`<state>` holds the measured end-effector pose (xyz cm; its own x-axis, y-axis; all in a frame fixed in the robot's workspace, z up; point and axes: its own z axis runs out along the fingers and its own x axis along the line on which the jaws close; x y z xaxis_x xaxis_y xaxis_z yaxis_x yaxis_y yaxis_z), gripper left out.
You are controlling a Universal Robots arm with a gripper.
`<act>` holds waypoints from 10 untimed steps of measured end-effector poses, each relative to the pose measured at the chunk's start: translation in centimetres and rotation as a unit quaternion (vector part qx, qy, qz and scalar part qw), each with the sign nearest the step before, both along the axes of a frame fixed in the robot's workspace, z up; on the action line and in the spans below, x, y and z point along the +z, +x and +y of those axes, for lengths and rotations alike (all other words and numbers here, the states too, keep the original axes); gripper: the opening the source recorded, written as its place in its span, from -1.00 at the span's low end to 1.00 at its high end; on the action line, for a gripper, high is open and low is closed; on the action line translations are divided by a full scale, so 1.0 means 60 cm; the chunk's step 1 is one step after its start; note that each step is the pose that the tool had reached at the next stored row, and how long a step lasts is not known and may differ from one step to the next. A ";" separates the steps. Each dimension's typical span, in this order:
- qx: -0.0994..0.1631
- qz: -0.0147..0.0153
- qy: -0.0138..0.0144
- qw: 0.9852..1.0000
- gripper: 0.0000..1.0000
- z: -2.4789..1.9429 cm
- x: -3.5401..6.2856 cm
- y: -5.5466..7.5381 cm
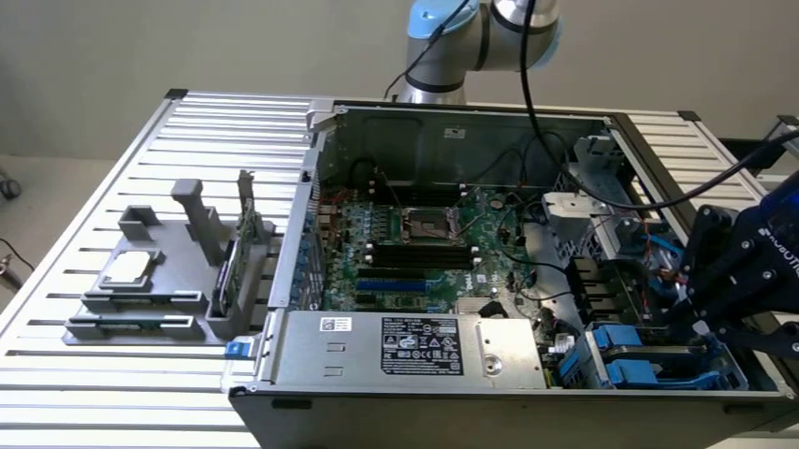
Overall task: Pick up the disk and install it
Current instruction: 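Insert the first disk wire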
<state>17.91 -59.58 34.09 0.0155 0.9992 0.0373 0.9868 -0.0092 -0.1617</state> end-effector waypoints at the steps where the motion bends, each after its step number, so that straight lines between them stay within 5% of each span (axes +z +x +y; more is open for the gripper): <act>1: -0.001 0.001 -0.002 1.000 -0.66 0.0000 0.000 0.000; 10: -0.005 0.017 -0.010 1.000 -0.66 0.0111 0.000 0.006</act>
